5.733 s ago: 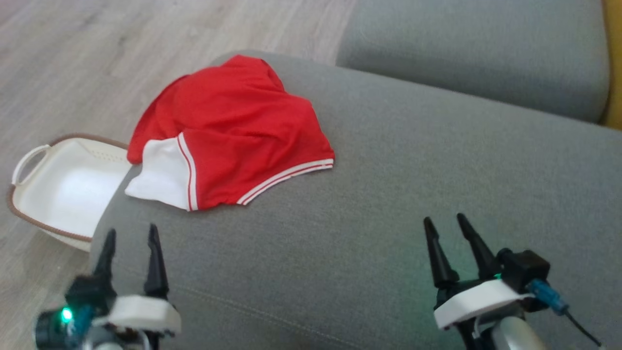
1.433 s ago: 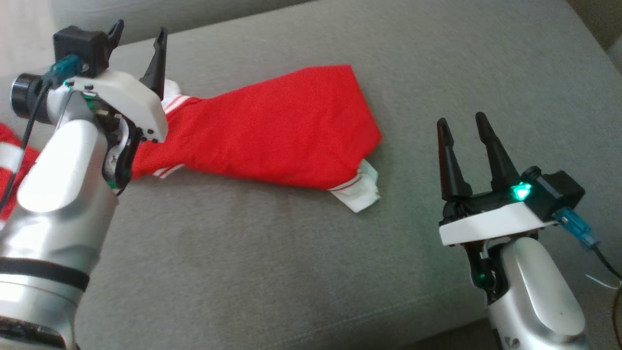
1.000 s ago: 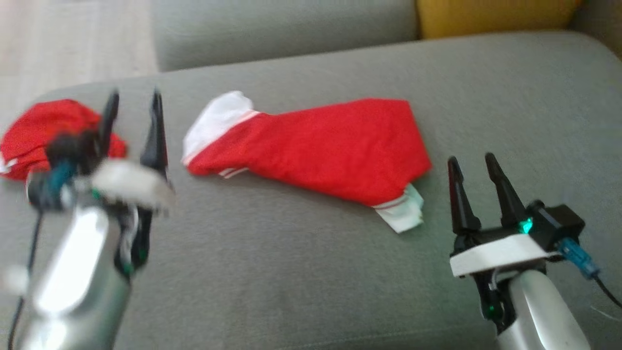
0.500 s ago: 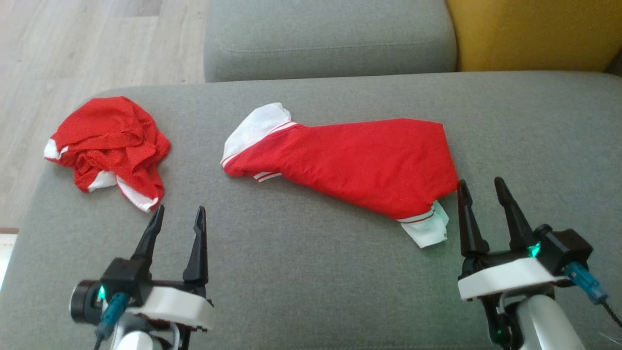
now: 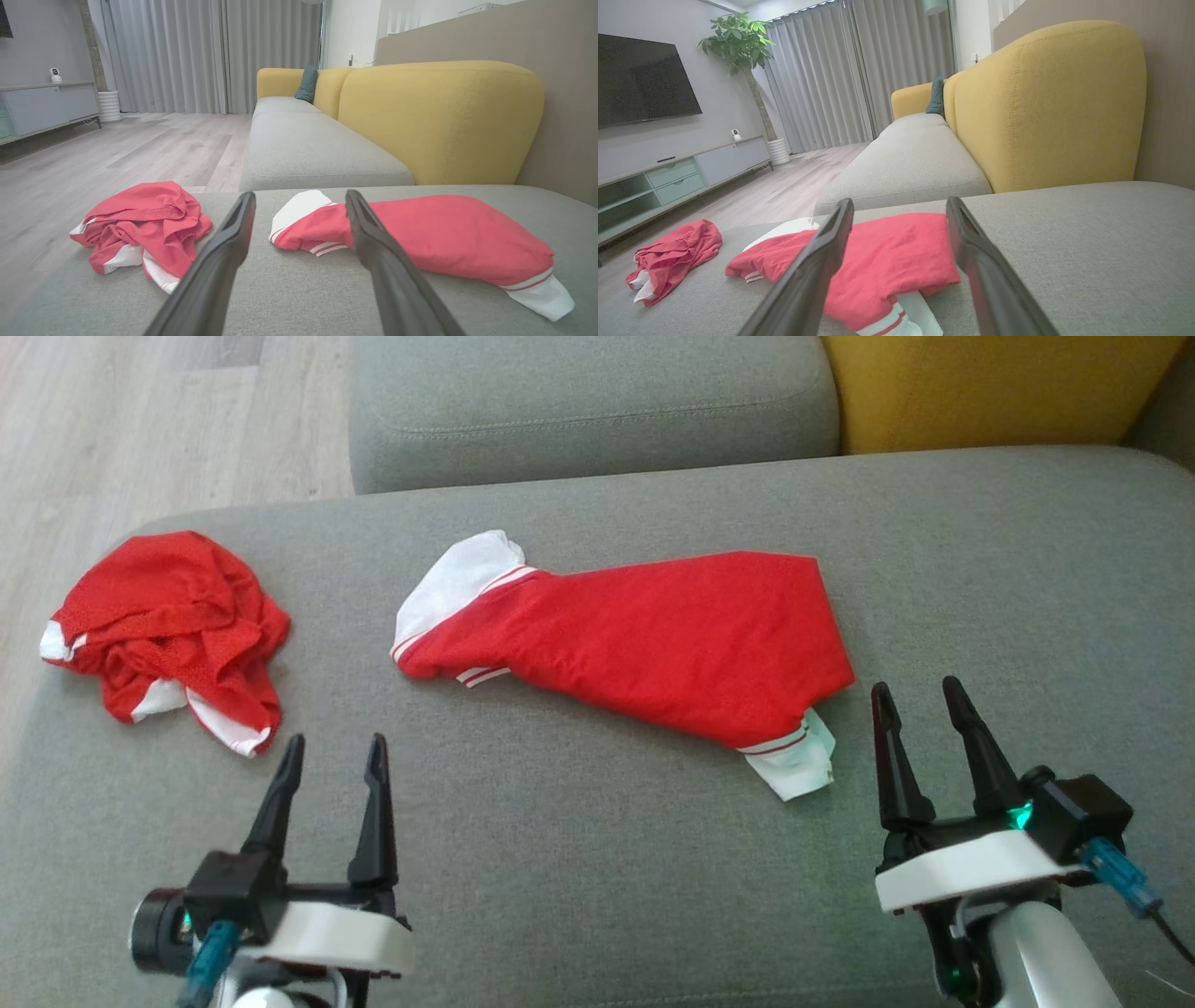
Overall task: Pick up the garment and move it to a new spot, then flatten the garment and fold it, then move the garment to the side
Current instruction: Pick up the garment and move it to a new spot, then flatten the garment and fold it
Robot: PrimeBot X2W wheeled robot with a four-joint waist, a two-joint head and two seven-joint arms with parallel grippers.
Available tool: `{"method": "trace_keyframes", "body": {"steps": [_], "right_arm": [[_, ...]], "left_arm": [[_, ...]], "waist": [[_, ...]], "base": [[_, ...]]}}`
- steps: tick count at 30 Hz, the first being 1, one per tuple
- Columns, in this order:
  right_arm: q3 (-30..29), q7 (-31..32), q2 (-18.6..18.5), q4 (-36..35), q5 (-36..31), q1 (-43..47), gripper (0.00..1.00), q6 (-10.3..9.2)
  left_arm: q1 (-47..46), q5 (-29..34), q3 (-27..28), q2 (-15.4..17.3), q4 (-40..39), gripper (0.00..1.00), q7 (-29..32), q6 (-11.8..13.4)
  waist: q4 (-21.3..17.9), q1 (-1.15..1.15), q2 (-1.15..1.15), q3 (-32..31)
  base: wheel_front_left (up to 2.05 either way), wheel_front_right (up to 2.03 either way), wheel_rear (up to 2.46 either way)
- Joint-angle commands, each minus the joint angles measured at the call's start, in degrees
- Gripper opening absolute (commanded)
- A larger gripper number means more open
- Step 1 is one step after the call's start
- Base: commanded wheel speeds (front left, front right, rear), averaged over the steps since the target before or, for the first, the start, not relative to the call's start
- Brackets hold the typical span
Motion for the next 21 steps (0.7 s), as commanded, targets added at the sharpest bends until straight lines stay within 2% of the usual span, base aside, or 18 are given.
{"method": "trace_keyframes", "body": {"steps": [1,10,15,21], "right_arm": [[1.5,-0.1,-0.2,-1.8,0.2,-2.1,1.0,-0.04],[0.6,0.0,-0.2,-1.0,0.3,-2.3,1.0,-0.04],[0.5,1.4,-0.2,2.0,2.6,-4.5,1.0,-0.04],[0.2,3.1,-0.2,10.7,13.2,-11.2,1.0,-0.04]], "left_arm": [[-2.0,0.8,3.0,-0.3,-1.8,1.0,-0.7,-0.5],[-1.7,2.7,4.5,-2.4,-1.1,1.0,-0.7,-3.4],[-1.8,3.6,4.1,-3.4,-0.4,1.0,-0.7,-4.7],[-4.0,3.8,3.7,-4.3,0.5,1.0,-0.7,-6.2]], "waist": [[-0.2,0.0,0.0,0.0],[-0.2,0.0,0.0,0.5],[0.6,0.0,0.0,2.1],[2.8,0.0,0.0,6.2]], "base": [[0.0,0.0,0.0],[0.0,0.0,0.0],[0.0,0.0,0.0],[0.0,0.0,0.0]]}}
